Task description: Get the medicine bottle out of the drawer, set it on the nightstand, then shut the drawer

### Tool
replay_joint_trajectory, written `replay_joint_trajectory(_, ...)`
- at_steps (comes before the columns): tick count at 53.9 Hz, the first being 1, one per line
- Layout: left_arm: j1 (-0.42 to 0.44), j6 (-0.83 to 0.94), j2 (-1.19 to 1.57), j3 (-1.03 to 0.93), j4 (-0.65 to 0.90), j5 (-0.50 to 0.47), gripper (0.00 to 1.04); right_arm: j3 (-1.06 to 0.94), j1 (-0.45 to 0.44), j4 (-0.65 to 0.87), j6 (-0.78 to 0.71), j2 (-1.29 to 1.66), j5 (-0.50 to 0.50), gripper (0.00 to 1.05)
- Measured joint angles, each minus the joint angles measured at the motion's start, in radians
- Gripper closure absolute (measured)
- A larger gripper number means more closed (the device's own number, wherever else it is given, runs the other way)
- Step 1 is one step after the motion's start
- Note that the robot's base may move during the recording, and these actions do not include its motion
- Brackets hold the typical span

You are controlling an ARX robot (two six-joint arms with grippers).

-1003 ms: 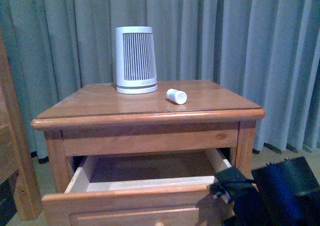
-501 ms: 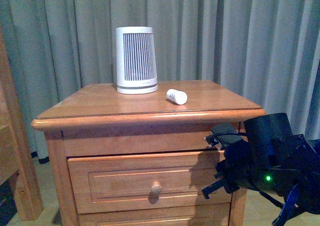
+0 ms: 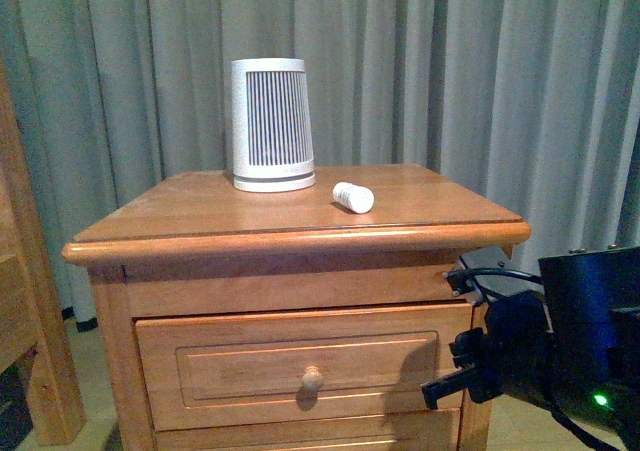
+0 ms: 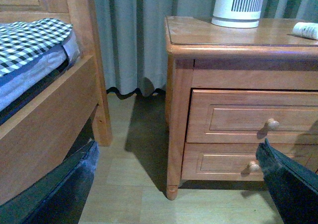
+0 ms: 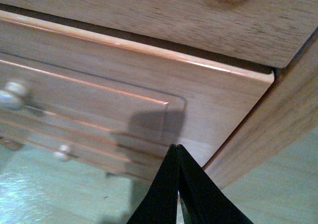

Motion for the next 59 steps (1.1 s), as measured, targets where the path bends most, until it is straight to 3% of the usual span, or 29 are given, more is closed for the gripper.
replay_joint_trajectory(9,0.000,0.000,0.000,0.000,0.000,0.000,0.07,-0.206,0.035,-0.070,0.227,-0.283,-0.046,1.02)
replay_joint_trajectory(18,0.000,0.000,0.000,0.000,0.000,0.000,0.07,-0.359,-0.006,-0.204,0.422,-0.666,-0.095,1.01)
replay_joint_trajectory(22,0.000,0.000,0.000,0.000,0.000,0.000,0.07,-0.402,-0.028,-0.259,0.457,-0.823,-0.108,0.88)
replay_joint_trajectory(27,0.000,0.000,0.000,0.000,0.000,0.000,0.07,-0.456,-0.034,-0.318,0.449,-1.002,-0.089,0.75)
replay_joint_trajectory(29,0.000,0.000,0.000,0.000,0.000,0.000,0.07,-0.499,-0.016,-0.308,0.377,-1.088,0.047,0.82)
replay_joint_trajectory(32,0.000,0.000,0.000,0.000,0.000,0.000,0.07,-0.556,-0.005,-0.351,0.292,-1.214,0.169,0.91)
replay_joint_trajectory(35,0.000,0.000,0.000,0.000,0.000,0.000,0.07,-0.625,-0.014,-0.443,0.198,-1.376,0.229,1.01)
replay_joint_trajectory(38,0.000,0.000,0.000,0.000,0.000,0.000,0.07,-0.678,-0.034,-0.528,0.158,-1.508,0.224,1.02)
replay_joint_trajectory(42,0.000,0.000,0.000,0.000,0.000,0.000,0.07,-0.753,-0.116,-0.660,0.120,-1.709,0.119,1.02)
replay_joint_trajectory(45,0.000,0.000,0.000,0.000,0.000,0.000,0.07,-0.799,-0.159,-0.762,0.108,-1.862,0.106,1.02)
replay_joint_trajectory(59,0.000,0.000,0.000,0.000,0.000,0.000,0.07,-0.958,-0.173,-0.774,0.089,-2.100,0.093,1.02)
